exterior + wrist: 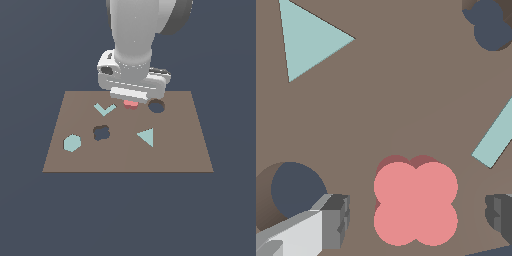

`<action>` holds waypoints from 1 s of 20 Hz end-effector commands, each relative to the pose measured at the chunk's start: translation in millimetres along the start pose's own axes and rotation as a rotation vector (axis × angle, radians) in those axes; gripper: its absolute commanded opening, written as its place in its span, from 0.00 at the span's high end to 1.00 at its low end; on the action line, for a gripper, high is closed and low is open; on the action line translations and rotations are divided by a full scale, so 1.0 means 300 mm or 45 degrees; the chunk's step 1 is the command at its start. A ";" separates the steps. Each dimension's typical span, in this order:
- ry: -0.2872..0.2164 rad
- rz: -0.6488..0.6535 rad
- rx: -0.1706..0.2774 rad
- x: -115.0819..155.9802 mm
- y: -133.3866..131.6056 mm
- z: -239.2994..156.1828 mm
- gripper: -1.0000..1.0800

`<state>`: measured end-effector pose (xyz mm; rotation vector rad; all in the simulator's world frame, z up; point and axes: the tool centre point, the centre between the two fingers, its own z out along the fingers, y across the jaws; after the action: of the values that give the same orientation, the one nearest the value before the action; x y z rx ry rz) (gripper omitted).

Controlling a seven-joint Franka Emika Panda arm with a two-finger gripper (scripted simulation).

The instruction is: Insert a designated object into the corresponding slot on a board.

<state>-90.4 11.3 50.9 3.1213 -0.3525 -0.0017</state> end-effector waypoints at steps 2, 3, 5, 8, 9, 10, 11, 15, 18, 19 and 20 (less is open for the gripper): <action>0.000 0.001 0.000 0.000 0.000 0.014 0.04; 0.000 0.001 0.000 0.000 -0.001 0.023 0.04; 0.001 0.003 0.000 0.000 -0.001 0.045 0.04; 0.001 0.004 0.001 -0.001 -0.001 0.066 0.04; 0.001 0.004 0.001 -0.001 -0.002 0.069 0.04; 0.001 0.004 0.001 -0.002 -0.002 0.070 0.04; 0.001 0.004 0.001 -0.002 -0.002 0.070 1.00; 0.001 0.004 0.001 -0.002 -0.002 0.070 1.00; 0.001 0.004 0.001 -0.002 -0.002 0.070 1.00; 0.001 0.004 0.001 -0.002 -0.002 0.070 1.00; 0.001 0.004 0.001 -0.002 -0.002 0.070 1.00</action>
<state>-90.9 12.4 30.5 3.1216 -0.3558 0.0000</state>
